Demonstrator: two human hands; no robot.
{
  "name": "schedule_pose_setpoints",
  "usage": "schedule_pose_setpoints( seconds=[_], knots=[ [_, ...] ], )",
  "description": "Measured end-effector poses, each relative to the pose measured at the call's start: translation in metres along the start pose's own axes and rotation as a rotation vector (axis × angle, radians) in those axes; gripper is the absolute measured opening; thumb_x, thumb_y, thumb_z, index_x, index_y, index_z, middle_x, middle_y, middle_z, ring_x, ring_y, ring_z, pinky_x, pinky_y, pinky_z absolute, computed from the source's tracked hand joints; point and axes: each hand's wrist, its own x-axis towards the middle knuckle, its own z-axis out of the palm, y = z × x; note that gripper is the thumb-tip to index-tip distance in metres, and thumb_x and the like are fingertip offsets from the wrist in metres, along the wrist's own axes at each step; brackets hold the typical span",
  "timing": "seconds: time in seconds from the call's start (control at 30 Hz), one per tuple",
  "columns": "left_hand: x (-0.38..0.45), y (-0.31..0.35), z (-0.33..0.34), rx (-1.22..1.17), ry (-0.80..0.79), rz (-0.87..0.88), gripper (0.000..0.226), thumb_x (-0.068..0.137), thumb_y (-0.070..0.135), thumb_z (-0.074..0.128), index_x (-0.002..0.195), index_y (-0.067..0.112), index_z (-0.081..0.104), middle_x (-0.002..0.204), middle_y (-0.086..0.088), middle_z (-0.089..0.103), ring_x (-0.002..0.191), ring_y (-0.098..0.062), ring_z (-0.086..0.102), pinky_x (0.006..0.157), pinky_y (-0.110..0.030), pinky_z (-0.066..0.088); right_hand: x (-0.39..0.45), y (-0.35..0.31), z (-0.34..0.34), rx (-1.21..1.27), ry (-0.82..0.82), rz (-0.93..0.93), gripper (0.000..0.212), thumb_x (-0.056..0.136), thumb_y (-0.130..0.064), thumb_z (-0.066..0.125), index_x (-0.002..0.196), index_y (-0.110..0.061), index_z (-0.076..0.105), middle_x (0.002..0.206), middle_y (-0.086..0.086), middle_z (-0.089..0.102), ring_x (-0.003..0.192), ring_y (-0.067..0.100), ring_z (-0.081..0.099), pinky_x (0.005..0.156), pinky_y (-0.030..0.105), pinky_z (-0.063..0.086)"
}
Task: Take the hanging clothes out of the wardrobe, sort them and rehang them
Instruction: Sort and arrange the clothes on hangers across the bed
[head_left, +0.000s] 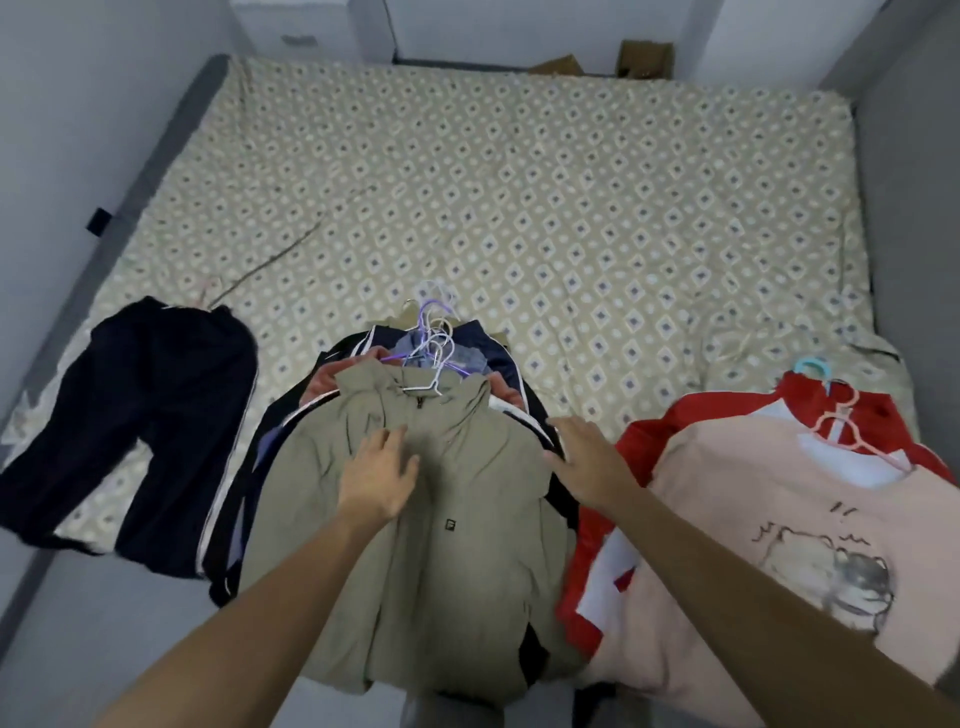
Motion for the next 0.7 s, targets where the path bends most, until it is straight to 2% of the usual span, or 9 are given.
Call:
schedule_pose_setpoints(
  seconds=[0.13, 0.3, 0.37, 0.43, 0.53, 0.63, 0.7],
  knots=[
    [0.048, -0.06, -0.016, 0.012, 0.004, 0.006, 0.048, 0.104, 0.039, 0.052, 0.145, 0.015, 0.046, 0.146, -0.012, 0.046, 0.133, -0.036, 0.048, 0.104, -0.047, 0.044, 0.056, -0.04, 0.035, 0.022, -0.09, 0.062, 0.054, 0.105, -0.036, 0.055, 0.154, -0.021, 0.04, 0.147, 0.008, 0.047, 0.135, 0.03, 0.045, 0.106, 0.048, 0.044],
    [0.111, -0.118, -0.026, 0.048, -0.008, -0.037, 0.06, 0.104, 0.042, 0.051, 0.156, 0.018, 0.035, 0.159, -0.015, 0.033, 0.146, -0.038, 0.034, 0.109, -0.053, 0.041, 0.112, -0.055, 0.067, -0.005, -0.136, 0.138, 0.062, 0.1, -0.038, 0.062, 0.154, -0.018, 0.04, 0.16, 0.004, 0.04, 0.137, 0.034, 0.048, 0.102, 0.051, 0.049],
    [0.131, -0.139, -0.022, 0.043, -0.063, -0.061, 0.066, 0.103, 0.048, 0.05, 0.16, 0.021, 0.029, 0.164, -0.013, 0.027, 0.15, -0.038, 0.028, 0.114, -0.056, 0.039, 0.123, -0.051, 0.079, -0.011, -0.171, 0.172, 0.064, 0.1, -0.039, 0.062, 0.157, -0.02, 0.037, 0.161, 0.006, 0.038, 0.138, 0.037, 0.047, 0.106, 0.054, 0.047],
    [0.14, -0.154, -0.014, 0.027, -0.09, -0.067, 0.067, 0.102, 0.051, 0.049, 0.16, 0.022, 0.03, 0.164, -0.013, 0.029, 0.151, -0.037, 0.026, 0.114, -0.056, 0.04, 0.128, -0.052, 0.088, -0.01, -0.191, 0.173, 0.06, 0.102, -0.04, 0.059, 0.157, -0.026, 0.038, 0.16, 0.008, 0.038, 0.139, 0.04, 0.044, 0.11, 0.058, 0.043],
    [0.141, -0.166, -0.003, 0.046, -0.089, -0.053, 0.058, 0.104, 0.049, 0.049, 0.148, 0.012, 0.044, 0.155, -0.016, 0.037, 0.147, -0.035, 0.03, 0.108, -0.054, 0.041, 0.132, -0.053, 0.098, -0.094, -0.138, 0.2, 0.054, 0.101, -0.046, 0.056, 0.15, -0.025, 0.045, 0.151, 0.008, 0.045, 0.133, 0.043, 0.043, 0.105, 0.058, 0.044],
    [0.137, -0.17, 0.002, 0.045, -0.054, -0.02, 0.05, 0.104, 0.045, 0.051, 0.137, 0.007, 0.051, 0.144, -0.018, 0.043, 0.143, -0.037, 0.032, 0.099, -0.052, 0.043, 0.133, -0.05, 0.11, -0.092, -0.123, 0.19, 0.064, 0.09, -0.066, 0.04, 0.135, -0.023, 0.054, 0.131, 0.006, 0.06, 0.12, 0.037, 0.055, 0.091, 0.051, 0.053],
    [0.136, -0.172, 0.003, 0.032, -0.051, 0.001, 0.048, 0.104, 0.044, 0.051, 0.138, 0.009, 0.052, 0.14, -0.017, 0.045, 0.14, -0.037, 0.035, 0.096, -0.051, 0.044, 0.13, -0.056, 0.114, -0.096, -0.126, 0.19, 0.063, 0.093, -0.063, 0.046, 0.138, -0.019, 0.052, 0.133, 0.011, 0.056, 0.125, 0.037, 0.05, 0.095, 0.049, 0.051]
  ],
)
